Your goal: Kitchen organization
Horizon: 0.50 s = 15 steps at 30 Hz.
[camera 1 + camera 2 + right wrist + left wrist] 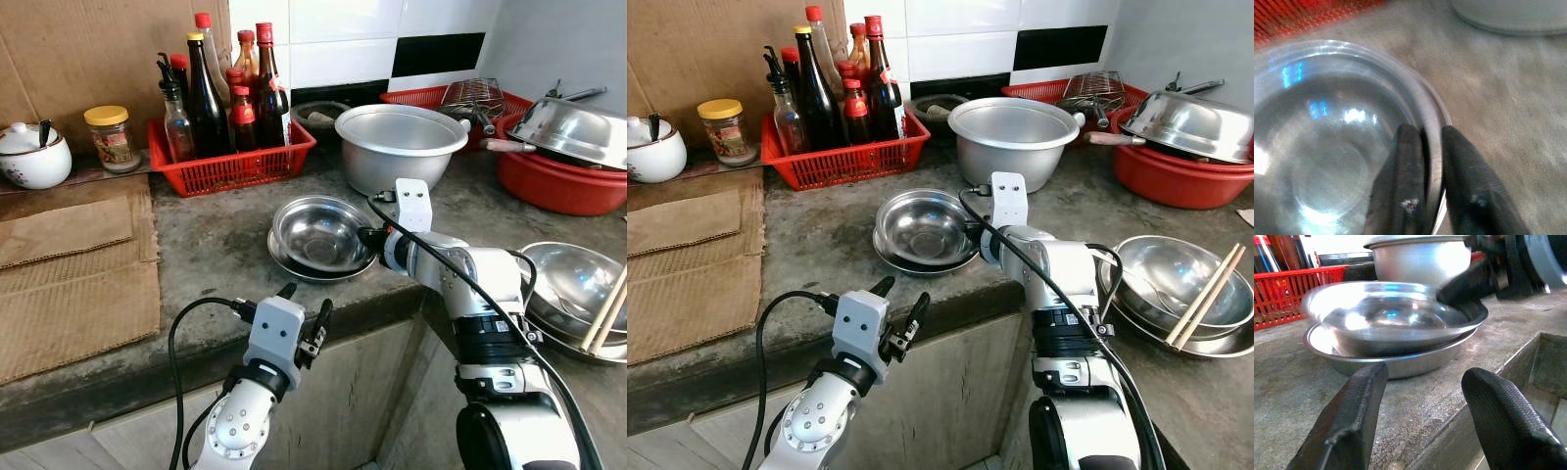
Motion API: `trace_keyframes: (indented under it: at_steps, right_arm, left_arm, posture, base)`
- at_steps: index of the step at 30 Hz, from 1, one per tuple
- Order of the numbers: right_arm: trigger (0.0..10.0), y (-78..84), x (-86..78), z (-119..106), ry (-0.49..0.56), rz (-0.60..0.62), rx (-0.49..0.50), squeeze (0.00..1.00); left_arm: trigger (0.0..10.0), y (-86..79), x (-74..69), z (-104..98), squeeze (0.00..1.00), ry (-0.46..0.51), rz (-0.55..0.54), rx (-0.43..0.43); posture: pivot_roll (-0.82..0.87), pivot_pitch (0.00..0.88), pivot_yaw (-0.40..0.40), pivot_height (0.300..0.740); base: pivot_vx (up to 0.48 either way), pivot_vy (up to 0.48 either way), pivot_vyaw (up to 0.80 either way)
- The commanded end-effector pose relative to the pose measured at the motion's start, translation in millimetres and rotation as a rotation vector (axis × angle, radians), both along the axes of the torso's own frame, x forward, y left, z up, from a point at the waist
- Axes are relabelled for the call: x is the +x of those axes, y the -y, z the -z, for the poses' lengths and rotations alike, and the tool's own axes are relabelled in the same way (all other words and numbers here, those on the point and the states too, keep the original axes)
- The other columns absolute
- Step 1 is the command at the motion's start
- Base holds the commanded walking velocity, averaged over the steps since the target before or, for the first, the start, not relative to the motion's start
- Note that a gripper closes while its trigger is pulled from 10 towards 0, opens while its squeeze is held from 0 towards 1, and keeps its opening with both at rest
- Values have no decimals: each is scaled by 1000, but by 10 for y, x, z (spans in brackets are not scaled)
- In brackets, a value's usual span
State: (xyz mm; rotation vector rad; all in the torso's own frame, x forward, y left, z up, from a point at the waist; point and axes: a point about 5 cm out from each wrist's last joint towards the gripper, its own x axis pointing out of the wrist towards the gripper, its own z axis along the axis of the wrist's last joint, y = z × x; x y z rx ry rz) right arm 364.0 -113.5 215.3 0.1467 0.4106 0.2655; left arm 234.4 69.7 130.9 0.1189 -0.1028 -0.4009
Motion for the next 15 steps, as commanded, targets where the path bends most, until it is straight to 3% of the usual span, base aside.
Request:
trace_keyframes:
  at_steps: [1, 10, 15]
  right_arm:
    - [0, 9, 5, 11, -12, 11, -22, 0]
    - [0, 54, 40, -71, 42, 72, 30, 0]
    - [0, -25, 11, -53, 25, 21, 50, 0]
  left_arm:
    - [10000, 6, 8, 7, 0, 0, -6, 5]
    - [10000, 11, 11, 19, 0, -2, -5, 5]
    - [10000, 10, 9, 27, 0, -4, -3, 5]
  posture:
    - [79, 0, -59, 740]
    - [81, 0, -61, 740]
    - [79, 0, -58, 740]
  base:
    - [0, 0, 0]
    - [0, 0, 0]
    - [0, 0, 0]
